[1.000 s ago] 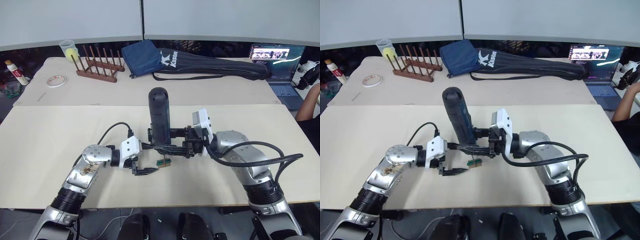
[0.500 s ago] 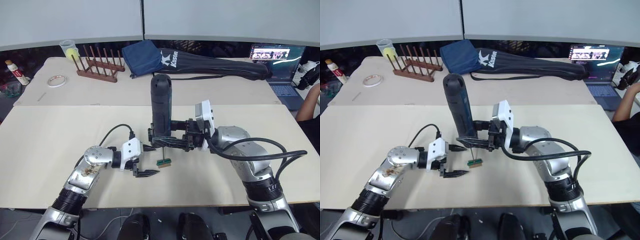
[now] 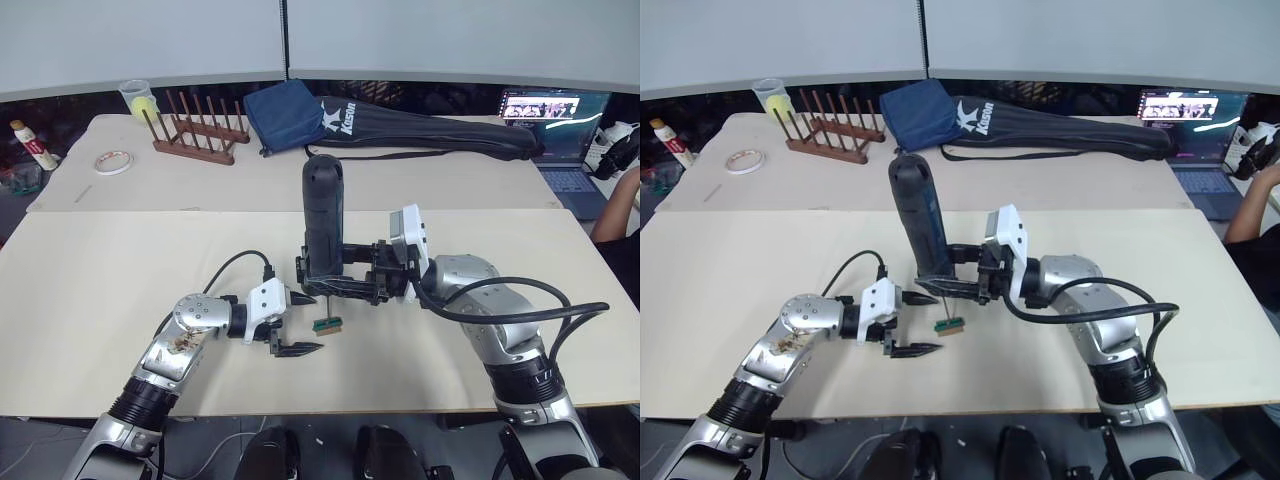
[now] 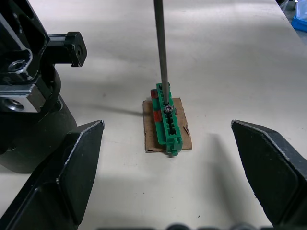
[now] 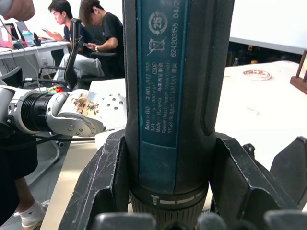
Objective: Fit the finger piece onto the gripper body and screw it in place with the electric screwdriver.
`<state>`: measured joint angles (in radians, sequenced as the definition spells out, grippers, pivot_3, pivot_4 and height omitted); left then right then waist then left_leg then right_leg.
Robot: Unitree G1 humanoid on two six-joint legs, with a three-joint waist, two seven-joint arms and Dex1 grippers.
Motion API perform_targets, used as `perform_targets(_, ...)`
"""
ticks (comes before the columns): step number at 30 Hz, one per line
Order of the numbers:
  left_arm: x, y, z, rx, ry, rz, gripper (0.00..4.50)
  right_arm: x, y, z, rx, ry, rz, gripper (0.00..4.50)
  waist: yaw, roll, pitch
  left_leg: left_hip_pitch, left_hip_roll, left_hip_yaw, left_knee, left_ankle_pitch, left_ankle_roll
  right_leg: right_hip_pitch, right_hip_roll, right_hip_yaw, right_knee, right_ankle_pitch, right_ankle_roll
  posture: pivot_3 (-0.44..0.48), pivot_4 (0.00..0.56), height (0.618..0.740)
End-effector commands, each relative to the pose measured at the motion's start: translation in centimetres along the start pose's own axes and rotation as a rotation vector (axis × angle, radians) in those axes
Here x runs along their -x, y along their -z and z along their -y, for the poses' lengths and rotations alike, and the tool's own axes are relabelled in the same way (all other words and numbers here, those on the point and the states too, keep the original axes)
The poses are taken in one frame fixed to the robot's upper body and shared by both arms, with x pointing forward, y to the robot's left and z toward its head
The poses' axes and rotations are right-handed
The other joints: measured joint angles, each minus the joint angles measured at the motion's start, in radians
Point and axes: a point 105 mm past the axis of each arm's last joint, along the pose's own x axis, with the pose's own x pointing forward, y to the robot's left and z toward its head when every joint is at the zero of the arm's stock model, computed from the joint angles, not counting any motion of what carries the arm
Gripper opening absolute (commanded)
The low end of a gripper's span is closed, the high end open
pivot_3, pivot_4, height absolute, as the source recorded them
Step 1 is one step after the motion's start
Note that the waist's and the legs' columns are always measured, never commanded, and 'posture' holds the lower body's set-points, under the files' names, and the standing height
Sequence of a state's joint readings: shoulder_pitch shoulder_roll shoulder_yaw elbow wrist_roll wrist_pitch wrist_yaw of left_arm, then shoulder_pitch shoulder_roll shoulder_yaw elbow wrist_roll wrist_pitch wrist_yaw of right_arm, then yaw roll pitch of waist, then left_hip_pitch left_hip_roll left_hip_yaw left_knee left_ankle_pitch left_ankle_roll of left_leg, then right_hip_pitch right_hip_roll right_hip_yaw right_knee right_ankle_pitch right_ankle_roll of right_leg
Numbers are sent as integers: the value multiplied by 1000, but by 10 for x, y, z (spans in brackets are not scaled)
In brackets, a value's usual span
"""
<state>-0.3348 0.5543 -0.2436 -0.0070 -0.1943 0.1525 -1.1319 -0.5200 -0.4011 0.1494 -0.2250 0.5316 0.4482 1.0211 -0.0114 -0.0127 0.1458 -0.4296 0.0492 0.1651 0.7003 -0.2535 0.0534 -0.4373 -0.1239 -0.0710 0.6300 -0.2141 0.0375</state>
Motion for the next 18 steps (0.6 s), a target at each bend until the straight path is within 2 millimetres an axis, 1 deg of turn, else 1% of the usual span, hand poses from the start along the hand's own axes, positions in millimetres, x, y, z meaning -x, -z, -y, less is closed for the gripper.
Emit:
perform_targets(1,1,-7,-1,-28,1,14,4500,-3,-17,-7,58,-29,55,1928,0,0,0,0,0,0,0,0,0,0,0,0,0,0,0,0,150,740)
perform_targets(14,1,-7,-2,-30,-2,14,4500,-5,-20,-8,61,-35,64,1928,0,0,0,0,0,0,0,0,0,0,0,0,0,0,0,0,150,740)
perform_targets(18,1,-8,-3,-30,-3,15,4500,-5,-18,-7,62,-33,59,1928,0,0,0,0,0,0,0,0,0,0,0,0,0,0,0,0,150,740)
